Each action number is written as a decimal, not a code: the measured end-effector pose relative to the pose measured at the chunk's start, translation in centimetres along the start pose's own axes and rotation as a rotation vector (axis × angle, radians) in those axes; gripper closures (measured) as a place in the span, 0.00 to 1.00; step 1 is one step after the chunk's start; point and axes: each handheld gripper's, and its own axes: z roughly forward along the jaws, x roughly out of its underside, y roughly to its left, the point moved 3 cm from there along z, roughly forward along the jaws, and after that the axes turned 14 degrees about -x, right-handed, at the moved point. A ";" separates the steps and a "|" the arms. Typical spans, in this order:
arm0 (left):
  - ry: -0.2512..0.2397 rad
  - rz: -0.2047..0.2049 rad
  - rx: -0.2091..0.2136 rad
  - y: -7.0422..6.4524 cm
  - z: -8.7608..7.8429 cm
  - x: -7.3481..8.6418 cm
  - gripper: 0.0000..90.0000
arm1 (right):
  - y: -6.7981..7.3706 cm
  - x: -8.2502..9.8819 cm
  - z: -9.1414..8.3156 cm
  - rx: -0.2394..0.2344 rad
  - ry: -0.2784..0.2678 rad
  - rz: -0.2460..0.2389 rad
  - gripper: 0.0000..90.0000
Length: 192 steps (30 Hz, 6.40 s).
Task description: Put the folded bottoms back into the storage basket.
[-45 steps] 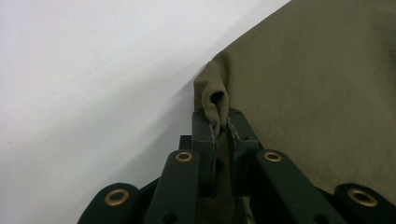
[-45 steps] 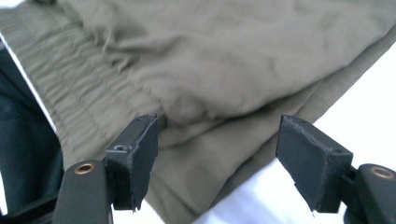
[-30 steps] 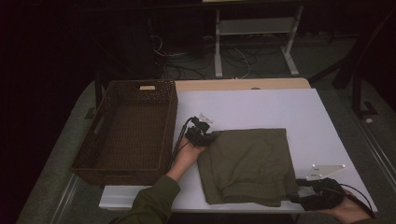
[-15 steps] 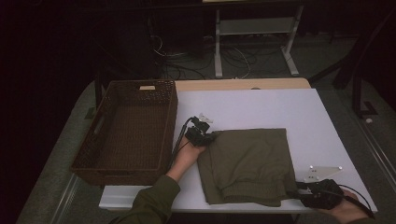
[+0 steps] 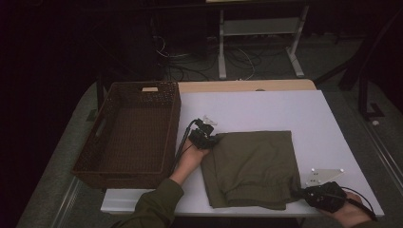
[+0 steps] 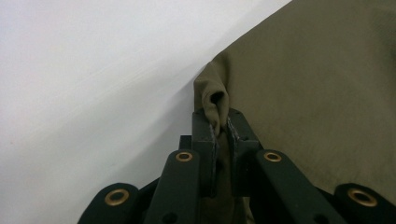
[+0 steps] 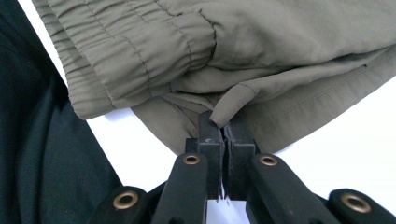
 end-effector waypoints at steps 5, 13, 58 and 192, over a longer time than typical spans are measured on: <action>-0.019 0.004 0.011 -0.3 -0.4 -0.3 0.93 | -0.2 -0.2 -0.1 -0.019 -0.011 0.002 0.97; -0.107 0.015 0.091 -1.2 -2.0 -1.4 0.93 | -0.3 -0.9 -0.8 -0.051 -0.080 0.015 0.97; -0.343 0.174 0.467 -8.3 -9.1 -5.0 0.93 | -1.1 -11.1 -1.0 -0.125 -0.354 -0.107 0.97; -0.082 -0.344 -0.338 31.7 -20.2 4.1 0.84 | 5.5 -39.8 15.7 -0.417 -0.183 -0.339 0.95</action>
